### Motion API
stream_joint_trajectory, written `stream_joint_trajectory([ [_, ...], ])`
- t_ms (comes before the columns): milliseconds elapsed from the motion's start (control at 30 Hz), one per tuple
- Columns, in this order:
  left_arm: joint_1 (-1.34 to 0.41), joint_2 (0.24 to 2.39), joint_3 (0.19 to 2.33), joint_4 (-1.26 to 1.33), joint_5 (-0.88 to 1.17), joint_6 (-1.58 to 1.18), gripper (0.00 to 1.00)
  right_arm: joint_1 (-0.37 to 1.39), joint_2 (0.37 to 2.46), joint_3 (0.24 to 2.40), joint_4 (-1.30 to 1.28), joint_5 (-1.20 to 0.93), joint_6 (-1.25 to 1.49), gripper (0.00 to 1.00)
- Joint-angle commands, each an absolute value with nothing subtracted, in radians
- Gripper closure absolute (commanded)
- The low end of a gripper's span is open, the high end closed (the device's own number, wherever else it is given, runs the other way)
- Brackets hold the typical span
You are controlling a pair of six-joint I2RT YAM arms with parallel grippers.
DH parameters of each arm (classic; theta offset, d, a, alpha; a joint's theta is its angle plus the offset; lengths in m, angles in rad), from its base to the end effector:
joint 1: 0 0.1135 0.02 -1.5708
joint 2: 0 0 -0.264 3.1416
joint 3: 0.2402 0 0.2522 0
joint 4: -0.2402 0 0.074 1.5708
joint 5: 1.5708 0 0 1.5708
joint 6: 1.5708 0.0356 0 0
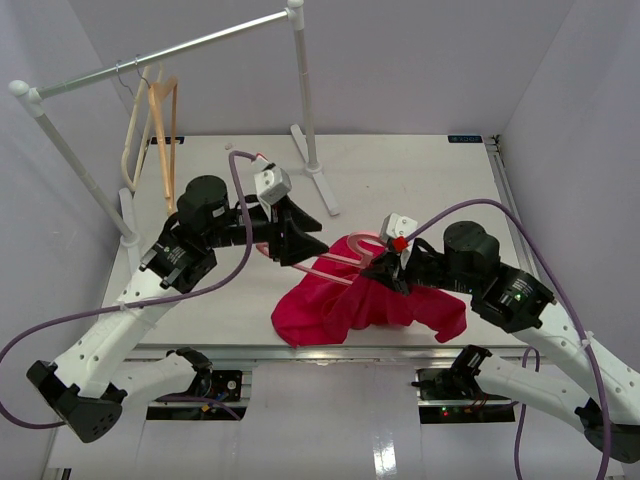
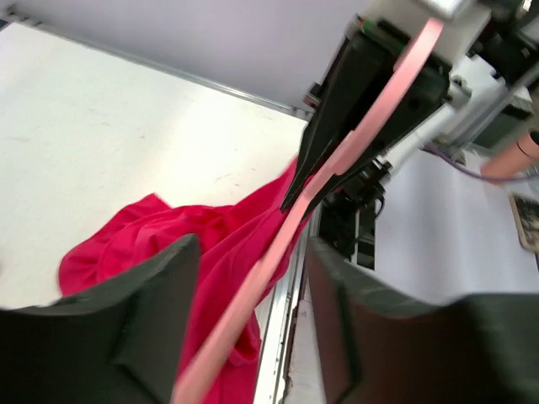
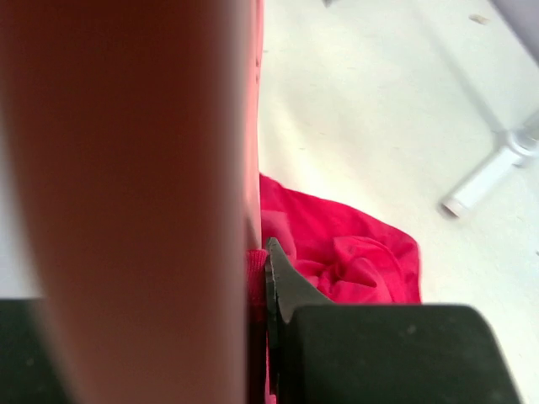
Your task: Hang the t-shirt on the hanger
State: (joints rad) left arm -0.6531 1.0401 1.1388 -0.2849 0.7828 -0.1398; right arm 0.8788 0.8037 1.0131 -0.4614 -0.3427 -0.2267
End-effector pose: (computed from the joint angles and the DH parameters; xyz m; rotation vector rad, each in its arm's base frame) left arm 0.1609 -0.1547 0.4067 1.0379 1.5624 -1.2438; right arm 0.0980 0.1370 0.3864 -1.1890 1.4522 0.7668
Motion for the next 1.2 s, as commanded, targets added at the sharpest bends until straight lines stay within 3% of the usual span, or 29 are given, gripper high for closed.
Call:
stream_joint_trajectory([
  [0, -0.647, 1.043, 1.332, -0.413, 0.521, -0.167, 0.32, 0.877, 0.768, 1.016, -0.386, -0.096, -0.152, 0.92],
  [167, -0.645, 1.082, 1.371, -0.552, 0.302, -0.297, 0.32, 0.877, 0.742, 1.032, -0.383, 0.046, -0.11, 0.92],
  [500, -0.646, 0.995, 0.931, -0.213, 0.457, -0.529, 0.32, 0.877, 0.658, 1.004, -0.341, 0.064, -0.121, 0.92],
  [733, -0.651, 0.969, 0.733, 0.005, 0.4, -0.709, 0.32, 0.877, 0.657, 0.987, -0.317, 0.055, -0.114, 0.92],
  [1167, -0.812, 1.163, 0.666, 0.149, 0.341, -0.774, 0.33, 0.877, 0.681, 0.98, -0.302, 0.059, -0.104, 0.92],
])
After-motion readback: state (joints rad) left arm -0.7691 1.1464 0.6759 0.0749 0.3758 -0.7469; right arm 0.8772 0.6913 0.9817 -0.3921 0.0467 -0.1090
